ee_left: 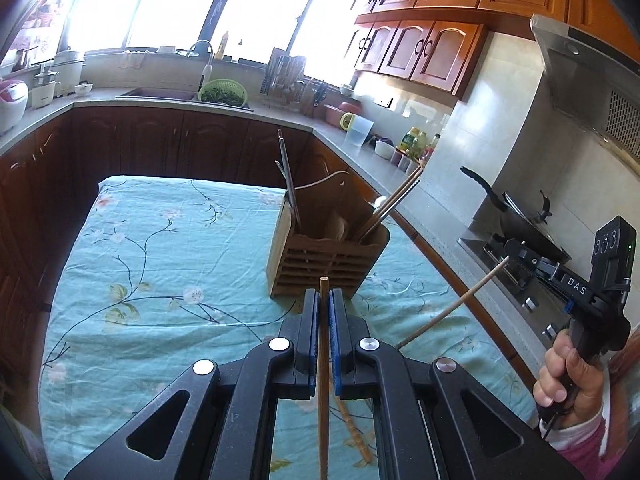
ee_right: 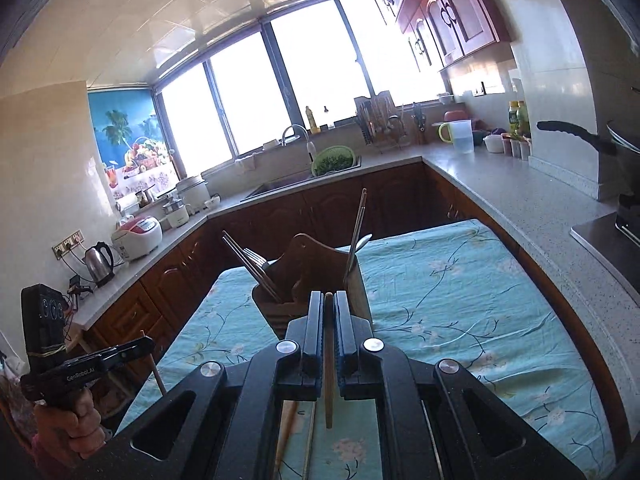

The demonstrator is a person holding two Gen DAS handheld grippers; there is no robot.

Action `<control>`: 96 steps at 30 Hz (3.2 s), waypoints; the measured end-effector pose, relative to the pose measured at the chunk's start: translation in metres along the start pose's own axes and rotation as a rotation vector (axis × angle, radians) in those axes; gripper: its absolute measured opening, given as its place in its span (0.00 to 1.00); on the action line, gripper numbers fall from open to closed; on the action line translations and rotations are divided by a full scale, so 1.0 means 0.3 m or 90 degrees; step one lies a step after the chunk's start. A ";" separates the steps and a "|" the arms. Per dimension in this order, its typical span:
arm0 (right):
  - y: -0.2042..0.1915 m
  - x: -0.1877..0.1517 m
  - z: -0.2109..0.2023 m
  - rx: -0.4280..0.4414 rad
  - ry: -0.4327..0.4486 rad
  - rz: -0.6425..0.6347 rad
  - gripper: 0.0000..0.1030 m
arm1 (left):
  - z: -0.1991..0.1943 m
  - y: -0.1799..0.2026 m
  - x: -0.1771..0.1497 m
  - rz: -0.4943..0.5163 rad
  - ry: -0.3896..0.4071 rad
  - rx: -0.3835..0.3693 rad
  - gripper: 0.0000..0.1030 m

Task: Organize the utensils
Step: 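Carry both chopsticks up and lower them into the wooden holder, then open both tools to release the chopsticks and pull back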

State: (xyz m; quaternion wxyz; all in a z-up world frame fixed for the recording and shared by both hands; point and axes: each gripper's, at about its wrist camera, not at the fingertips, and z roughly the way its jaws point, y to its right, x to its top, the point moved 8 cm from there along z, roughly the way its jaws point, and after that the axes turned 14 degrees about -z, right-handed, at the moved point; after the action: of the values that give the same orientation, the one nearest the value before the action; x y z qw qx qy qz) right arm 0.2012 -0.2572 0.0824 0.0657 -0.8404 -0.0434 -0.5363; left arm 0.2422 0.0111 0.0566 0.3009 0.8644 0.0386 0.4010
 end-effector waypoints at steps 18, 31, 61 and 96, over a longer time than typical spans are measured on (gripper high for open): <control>0.003 0.030 0.013 0.003 0.012 -0.001 0.05 | -0.029 0.008 0.069 -0.005 0.066 -0.009 0.03; 0.012 0.127 0.037 0.001 0.045 -0.010 0.05 | 0.004 0.058 0.183 0.023 0.136 -0.017 0.03; 0.139 0.261 0.357 -0.042 0.086 0.022 0.05 | 0.501 0.029 0.327 -0.009 0.231 0.032 0.03; 0.168 0.122 0.487 -0.038 0.000 0.058 0.10 | 0.548 -0.010 0.316 -0.007 0.167 0.054 0.05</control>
State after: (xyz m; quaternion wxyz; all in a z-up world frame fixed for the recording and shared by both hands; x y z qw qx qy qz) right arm 0.3547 -0.2839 0.0515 0.0655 -0.8432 0.0111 -0.5335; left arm 0.4245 -0.0376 0.0368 0.2591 0.8163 0.0991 0.5067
